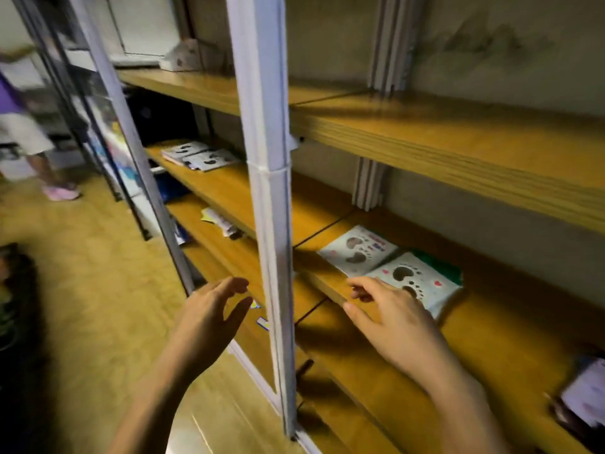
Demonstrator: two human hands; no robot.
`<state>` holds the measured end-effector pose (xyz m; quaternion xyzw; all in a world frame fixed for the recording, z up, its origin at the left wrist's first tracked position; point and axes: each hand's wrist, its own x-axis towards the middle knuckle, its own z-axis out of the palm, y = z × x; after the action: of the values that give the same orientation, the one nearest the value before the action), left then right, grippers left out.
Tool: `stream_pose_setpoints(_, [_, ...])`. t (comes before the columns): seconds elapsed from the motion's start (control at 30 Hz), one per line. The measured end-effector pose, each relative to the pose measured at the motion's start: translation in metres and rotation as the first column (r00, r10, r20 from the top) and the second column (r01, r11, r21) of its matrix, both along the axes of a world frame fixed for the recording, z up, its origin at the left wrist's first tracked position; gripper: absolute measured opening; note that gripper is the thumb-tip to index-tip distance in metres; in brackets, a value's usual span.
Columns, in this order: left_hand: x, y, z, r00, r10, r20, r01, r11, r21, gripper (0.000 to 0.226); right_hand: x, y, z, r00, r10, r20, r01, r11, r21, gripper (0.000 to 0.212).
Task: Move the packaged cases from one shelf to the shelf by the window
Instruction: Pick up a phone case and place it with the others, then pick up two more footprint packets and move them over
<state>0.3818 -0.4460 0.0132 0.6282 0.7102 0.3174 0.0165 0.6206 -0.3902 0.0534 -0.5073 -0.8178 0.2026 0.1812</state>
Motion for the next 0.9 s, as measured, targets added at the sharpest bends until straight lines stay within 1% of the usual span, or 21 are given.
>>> stream_pose_setpoints(0.07, [-0.031, -0.003, 0.000, 1.000, 0.027, -0.011, -0.027, 0.999, -0.021, 0.026, -0.034, 0.004, 0.001, 0.999, 0.047, 0.003, -0.047, 0.999, 0.003, 0.042])
stream_pose_setpoints(0.2, [-0.097, -0.003, 0.003, 0.998, 0.033, -0.050, -0.035, 0.998, -0.045, 0.023, -0.103, 0.013, 0.000, 0.994, 0.102, -0.040, -0.101, 0.994, 0.031, 0.038])
stream_pose_setpoints(0.37, [-0.187, -0.005, 0.016, 0.996, 0.036, -0.087, -0.040, 0.998, -0.049, 0.024, -0.199, 0.029, -0.001, 0.985, 0.160, -0.069, -0.160, 0.987, 0.009, 0.038])
stream_pose_setpoints(0.47, [-0.242, -0.006, 0.022, 0.989, 0.064, -0.133, -0.069, 0.997, -0.036, 0.022, -0.257, 0.040, -0.003, 0.981, 0.174, -0.089, -0.173, 0.985, 0.016, 0.038])
stream_pose_setpoints(0.57, [-0.290, 0.000, 0.027, 0.981, 0.096, -0.166, -0.103, 0.994, -0.033, 0.027, -0.311, 0.048, -0.003, 0.978, 0.186, -0.089, -0.186, 0.982, 0.007, 0.038])
stream_pose_setpoints(0.7, [-0.333, 0.020, 0.029, 0.983, 0.109, -0.148, -0.114, 0.993, -0.025, 0.030, -0.361, 0.066, -0.002, 0.980, 0.197, -0.042, -0.197, 0.980, -0.007, 0.038])
stream_pose_setpoints(0.9, [-0.385, 0.069, 0.017, 0.991, 0.122, -0.050, -0.124, 0.992, -0.030, 0.025, -0.411, 0.120, -0.007, 0.990, 0.142, -0.024, -0.143, 0.989, -0.047, 0.039])
